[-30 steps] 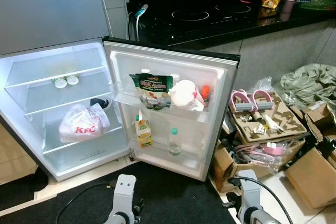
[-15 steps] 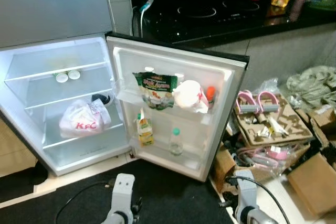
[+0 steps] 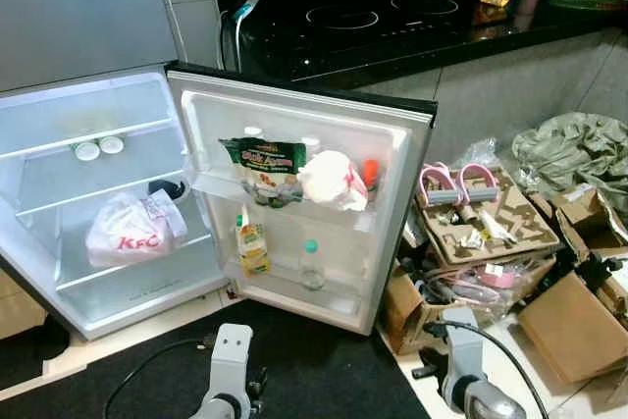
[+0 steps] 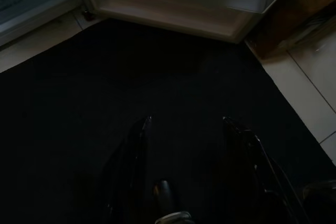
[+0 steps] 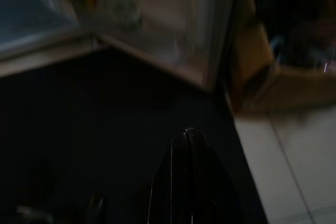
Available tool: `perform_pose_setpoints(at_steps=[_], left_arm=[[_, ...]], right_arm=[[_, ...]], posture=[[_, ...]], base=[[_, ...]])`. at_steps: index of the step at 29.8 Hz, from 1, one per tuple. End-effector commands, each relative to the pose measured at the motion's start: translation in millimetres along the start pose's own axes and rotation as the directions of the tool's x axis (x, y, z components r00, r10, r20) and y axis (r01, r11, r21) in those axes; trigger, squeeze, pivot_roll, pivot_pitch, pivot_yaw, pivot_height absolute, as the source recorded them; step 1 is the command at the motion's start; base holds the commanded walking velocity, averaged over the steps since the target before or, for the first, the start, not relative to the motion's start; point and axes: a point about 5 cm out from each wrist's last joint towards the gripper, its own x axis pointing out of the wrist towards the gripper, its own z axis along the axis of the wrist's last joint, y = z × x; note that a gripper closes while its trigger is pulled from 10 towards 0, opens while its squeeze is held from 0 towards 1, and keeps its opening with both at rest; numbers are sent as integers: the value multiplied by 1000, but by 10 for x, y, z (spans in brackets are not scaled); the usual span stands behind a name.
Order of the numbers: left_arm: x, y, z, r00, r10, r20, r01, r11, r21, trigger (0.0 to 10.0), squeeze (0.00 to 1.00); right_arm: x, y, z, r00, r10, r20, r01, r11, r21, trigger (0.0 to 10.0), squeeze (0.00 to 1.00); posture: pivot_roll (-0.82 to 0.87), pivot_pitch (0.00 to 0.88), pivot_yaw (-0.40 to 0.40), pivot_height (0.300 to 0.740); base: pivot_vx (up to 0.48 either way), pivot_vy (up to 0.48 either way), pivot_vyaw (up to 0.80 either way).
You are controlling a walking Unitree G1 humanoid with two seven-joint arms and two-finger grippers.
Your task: Restocking fridge
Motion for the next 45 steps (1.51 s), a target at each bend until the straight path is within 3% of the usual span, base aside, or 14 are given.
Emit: perform_pose_setpoints(at_steps=[1,2,8,10,13,14,15,16,23,25,29,37,45], left_arm=[[-36,66,-52,1000,21,-12,-21,1000,3,10000,0],[-37,70,-52,1000,22,-12,-22,1000,3,10000,0],[-38,79,-45,1000,23,-10,-23,1000,3,10000,0],[-36,82,-38,1000,21,-8,-21,1000,5,10000,0],[-35,82,-31,1000,17,-6,-17,1000,11,10000,0],[-35,81,-26,1000,11,-4,-11,1000,22,10000,0],[-35,79,-22,1000,3,-3,-3,999,38,10000,0],[-36,77,-22,1000,-2,-4,2,999,46,10000,0],[-41,88,-30,1000,6,-2,-6,1000,20,10000,0],[-44,105,-17,1000,22,9,-22,999,27,10000,0],[-37,104,-1,1000,21,12,-21,999,37,10000,0],[-20,97,31,1000,18,16,-18,999,34,10000,0],[-10,97,59,999,22,27,-23,999,27,10000,0]], right_arm=[[9,-45,169,997,-17,72,17,1000,7,10000,0],[19,-61,275,994,-23,108,22,1000,12,0,0],[45,-96,649,977,-34,210,34,999,7,0,0],[63,-70,938,962,-19,271,26,999,-24,0,0],[81,5,1176,953,24,303,3,996,-87,0,0],[87,35,1252,950,37,310,-2,994,-112,3176,0],[90,66,1329,947,47,319,-3,990,-138,9294,0],[91,87,1384,944,54,326,-3,988,-154,10000,0],[107,134,1406,944,56,325,-5,988,-157,10000,0],[129,134,1173,960,47,277,-3,988,-157,10000,0],[125,111,1067,963,38,266,0,990,-143,10000,0],[102,40,1124,960,20,280,19,990,-137,10000,0],[113,78,1109,960,32,277,9,990,-144,10000,0]], posture=[[-93,51,-4,740],[-93,51,-4,740],[-93,64,0,740],[-88,73,4,740],[-87,77,4,740],[-86,82,4,740],[-81,86,0,740],[-81,86,0,740],[-78,87,-8,740],[-77,80,-10,740],[-80,79,-4,740],[-87,70,5,740],[-84,53,2,740]], base=[[0,0,0],[0,0,0],[0,0,0],[0,0,0],[0,0,0],[0,0,0],[0,0,0],[0,0,0],[0,0,0],[0,0,0],[0,0,0],[255,0,0],[322,0,0]])
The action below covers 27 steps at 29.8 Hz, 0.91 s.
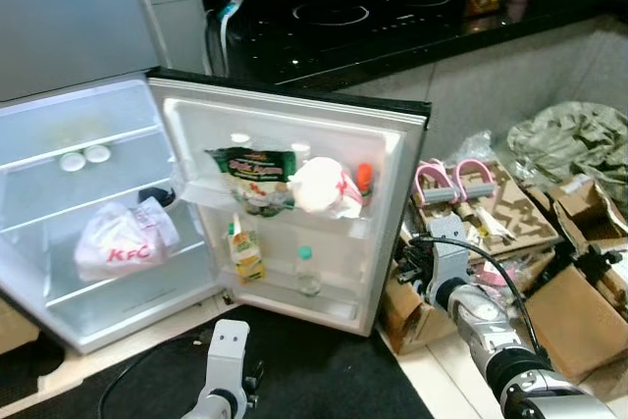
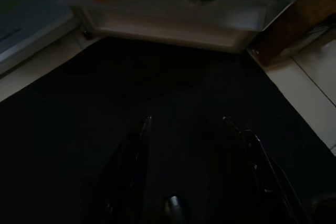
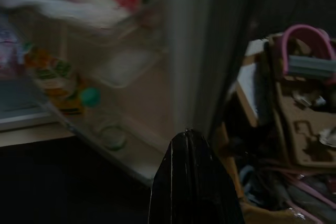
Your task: Restocking fridge
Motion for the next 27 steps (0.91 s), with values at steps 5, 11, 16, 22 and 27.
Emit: perform_pose_setpoints(at_steps=[5,11,16,22,27], left_arm=[[-21,42,-17,1000,2,3,-2,1000,2,10000,0],[-19,20,-12,1000,-17,9,17,1000,9,10000,0],[-19,7,-16,1000,-24,8,24,1000,15,10000,0],[-21,-3,-23,1000,-30,10,30,1000,6,10000,0],[-29,-15,-37,999,-35,10,35,999,10,10000,0]], right_arm=[[1,11,-7,1000,2,5,-2,1000,5,10000,0],[-9,-20,-3,1000,-5,8,5,1000,8,10000,0],[-20,-31,-25,1000,-8,7,8,1000,11,10000,0],[-35,-52,-52,1000,-13,2,13,1000,16,10000,0],[-47,-72,-75,1000,-18,-6,19,1000,17,10000,0]], posture=[[-83,40,2,740],[-83,37,4,740],[-84,36,6,740],[-84,36,6,740],[-90,43,8,740]], base=[[258,0,0],[0,0,0],[0,0,0],[0,0,0],[0,0,0]])
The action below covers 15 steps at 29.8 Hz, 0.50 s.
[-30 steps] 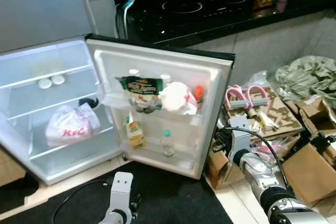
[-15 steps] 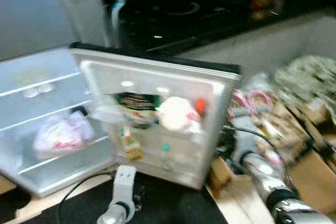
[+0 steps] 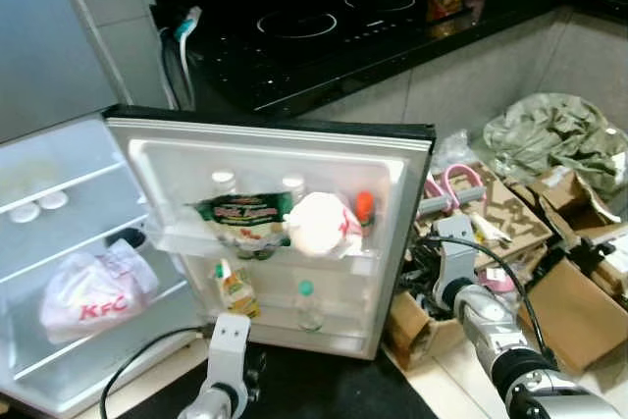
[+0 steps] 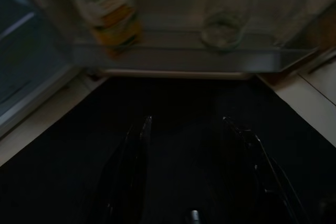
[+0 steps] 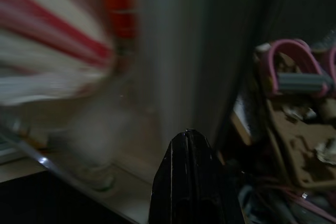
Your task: Restocking fridge
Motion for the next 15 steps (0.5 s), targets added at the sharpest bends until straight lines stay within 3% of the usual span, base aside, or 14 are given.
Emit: perform_pose_setpoints(at_steps=[1,10,11,15], left_arm=[[-21,-25,-62,1000,-8,-17,8,1000,-4,10000,0],[-38,-21,-101,1000,7,-28,-7,1000,9,10000,0],[-42,-12,-107,999,13,-31,-12,1000,9,10000,0],[-49,8,-117,999,24,-35,-24,1000,7,10000,0]], right_arm=[[-17,-8,-50,1000,-3,-9,3,1000,13,10000,0],[-16,-63,37,1000,-7,23,7,1000,16,10000,0],[-8,-54,74,999,7,40,-8,1000,24,0,0],[12,-25,150,997,45,64,-46,999,20,0,0]], posture=[[-90,43,8,740],[-91,47,6,740],[-91,47,6,740],[-94,51,6,740]], base=[[0,0,0],[0,0,0],[0,0,0],[0,0,0]])
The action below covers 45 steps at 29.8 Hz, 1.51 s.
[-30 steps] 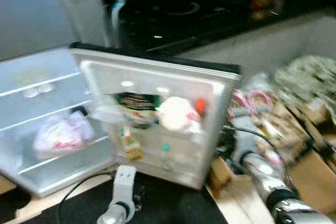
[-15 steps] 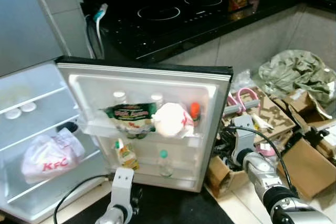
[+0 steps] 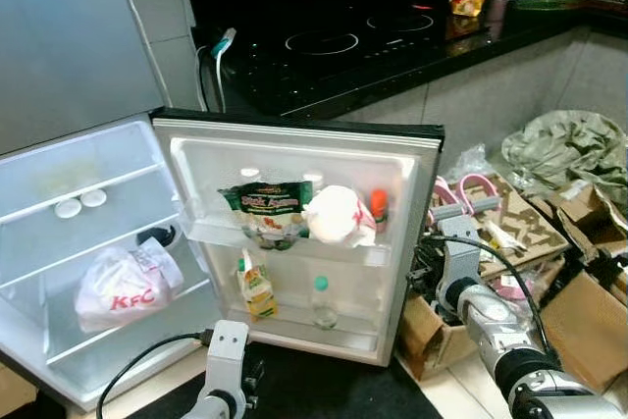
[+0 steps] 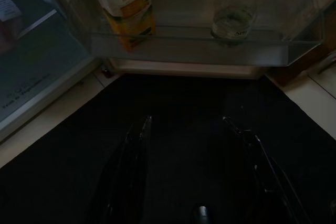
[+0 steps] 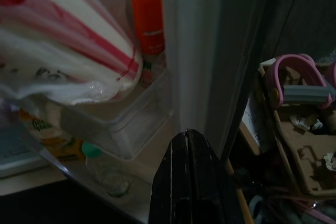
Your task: Restocking fridge
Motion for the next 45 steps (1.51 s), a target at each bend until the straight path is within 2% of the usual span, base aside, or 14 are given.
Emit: perform_pose_setpoints(at_steps=[1,3,4,5,6,9,10,13,22,24,35,37,38,45], left_arm=[[-28,8,-71,1000,9,-25,-9,1000,5,10000,0],[-35,23,-87,999,15,-35,-15,1000,11,10000,0],[-37,26,-94,999,16,-39,-15,1000,14,10000,0],[-40,27,-101,999,15,-42,-14,1000,17,10000,0],[-43,28,-106,999,14,-44,-13,1000,18,10000,0],[-49,31,-120,999,10,-51,-9,1000,26,10000,0],[-57,39,-133,998,10,-56,-9,1000,29,10000,0],[-76,67,-161,998,15,-66,-13,999,31,10000,0],[-120,121,-244,995,34,-99,-32,999,24,10000,0],[-131,122,-275,993,37,-112,-34,999,23,10000,0],[-175,130,-386,985,50,-164,-47,999,23,10000,0],[-181,136,-394,985,52,-167,-49,999,23,10000,0],[-188,145,-404,984,54,-171,-51,998,24,10000,0],[-227,187,-453,980,60,-188,-55,998,28,10000,0]], right_arm=[[32,35,116,999,34,37,-33,999,-28,0,0],[59,91,188,995,93,36,-89,991,-101,0,0],[70,122,219,992,125,31,-120,983,-139,1255,0],[80,152,244,988,155,24,-148,973,-175,4275,0],[87,178,265,983,181,15,-174,962,-209,9843,0],[94,228,288,970,242,-13,-236,932,-273,10000,0],[94,256,303,959,281,-42,-278,899,-339,10000,1000],[88,288,345,934,346,-85,-349,839,-417,10000,1000],[87,231,571,916,388,-99,-386,788,-479,10000,1000],[100,221,598,924,369,-96,-367,793,-487,10000,0],[143,236,490,942,289,-173,-336,781,-526,10000,0],[148,230,496,948,274,-165,-319,787,-528,8980,0],[154,225,506,954,259,-152,-300,796,-525,0,0],[179,213,563,972,207,-115,-236,811,-535,0,0]], posture=[[-95,54,5,740],[-96,56,6,740],[-97,59,6,740],[-98,60,7,740],[-98,60,7,740],[-98,63,8,740],[-98,65,7,740],[-97,65,5,740],[-97,64,0,740],[-99,63,1,740],[-85,69,-2,740],[-84,70,-2,740],[-83,72,-1,740],[-77,82,-2,740]], base=[[0,0,0],[0,0,0],[0,0,0],[0,0,0],[0,0,0],[0,0,0],[0,0,0],[0,0,0],[0,0,0],[0,0,0],[0,0,0],[0,0,0],[0,0,0],[0,0,0]])
